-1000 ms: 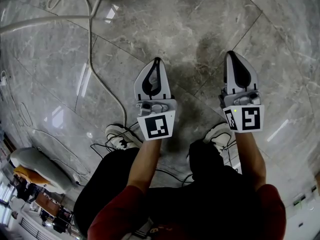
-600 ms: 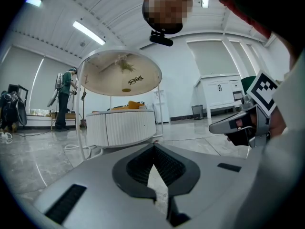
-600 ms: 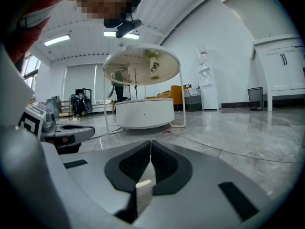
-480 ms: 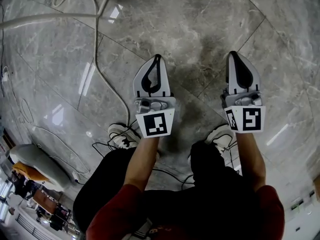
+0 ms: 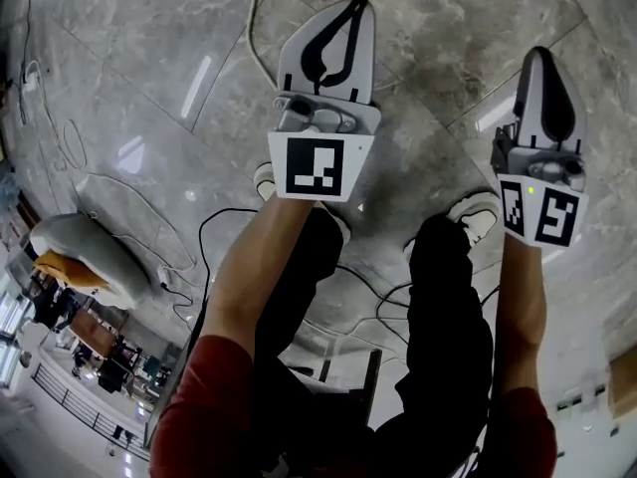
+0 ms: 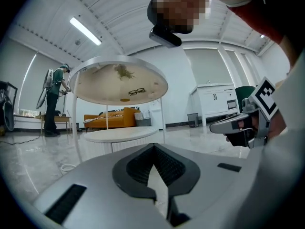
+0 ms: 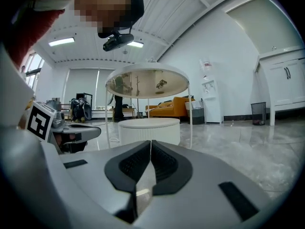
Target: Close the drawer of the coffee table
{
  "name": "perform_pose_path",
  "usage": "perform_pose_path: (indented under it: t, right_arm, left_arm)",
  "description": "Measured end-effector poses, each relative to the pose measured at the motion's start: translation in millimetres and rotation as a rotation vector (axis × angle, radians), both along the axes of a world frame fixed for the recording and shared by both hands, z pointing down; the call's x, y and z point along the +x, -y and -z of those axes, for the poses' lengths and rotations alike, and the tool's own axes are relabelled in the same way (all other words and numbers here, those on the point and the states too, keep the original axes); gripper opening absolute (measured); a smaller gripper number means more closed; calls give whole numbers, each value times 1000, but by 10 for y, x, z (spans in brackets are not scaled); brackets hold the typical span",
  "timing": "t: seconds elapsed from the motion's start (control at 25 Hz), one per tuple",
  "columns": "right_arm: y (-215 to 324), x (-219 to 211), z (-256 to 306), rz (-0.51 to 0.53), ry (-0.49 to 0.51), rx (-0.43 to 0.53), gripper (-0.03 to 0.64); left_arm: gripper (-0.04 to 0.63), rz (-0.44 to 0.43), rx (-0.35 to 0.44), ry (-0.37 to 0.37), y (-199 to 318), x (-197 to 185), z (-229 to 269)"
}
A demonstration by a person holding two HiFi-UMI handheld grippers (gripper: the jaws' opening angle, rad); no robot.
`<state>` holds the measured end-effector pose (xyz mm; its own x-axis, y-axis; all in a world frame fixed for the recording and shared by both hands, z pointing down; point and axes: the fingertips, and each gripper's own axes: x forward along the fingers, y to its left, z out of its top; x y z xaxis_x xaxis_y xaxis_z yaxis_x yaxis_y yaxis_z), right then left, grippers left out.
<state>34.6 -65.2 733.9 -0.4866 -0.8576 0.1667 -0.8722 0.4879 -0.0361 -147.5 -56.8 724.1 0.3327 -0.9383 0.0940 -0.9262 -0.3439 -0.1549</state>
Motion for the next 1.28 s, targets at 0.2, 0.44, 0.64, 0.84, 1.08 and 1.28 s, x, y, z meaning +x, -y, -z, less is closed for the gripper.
perform_pose_path:
  t: [0.2, 0.44, 0.64, 0.84, 1.08, 1.28]
  right_arm:
    - [-28, -120, 755, 11, -17, -6, 25]
    - [27, 37, 1896, -53, 7, -33, 25]
    - [-39, 229, 2956, -110, 39, -117, 25]
    - [-148, 315, 4087, -124, 37, -135, 25]
    - [-354, 393, 5513, -89, 23, -137, 25]
    - [-436, 437, 6510, -114, 45, -66, 25]
  left_arm:
    - [12, 36, -80, -5, -97, -143, 702]
    - [12, 132, -87, 1, -179, -261, 1965]
    - [12, 160, -93, -6, -265, -175, 3251]
    - [12, 163, -147, -26, -402, -88, 4354]
    - [12, 161, -208, -80, -534, 50, 5666]
    - [12, 157, -129, -139, -558, 9, 6711]
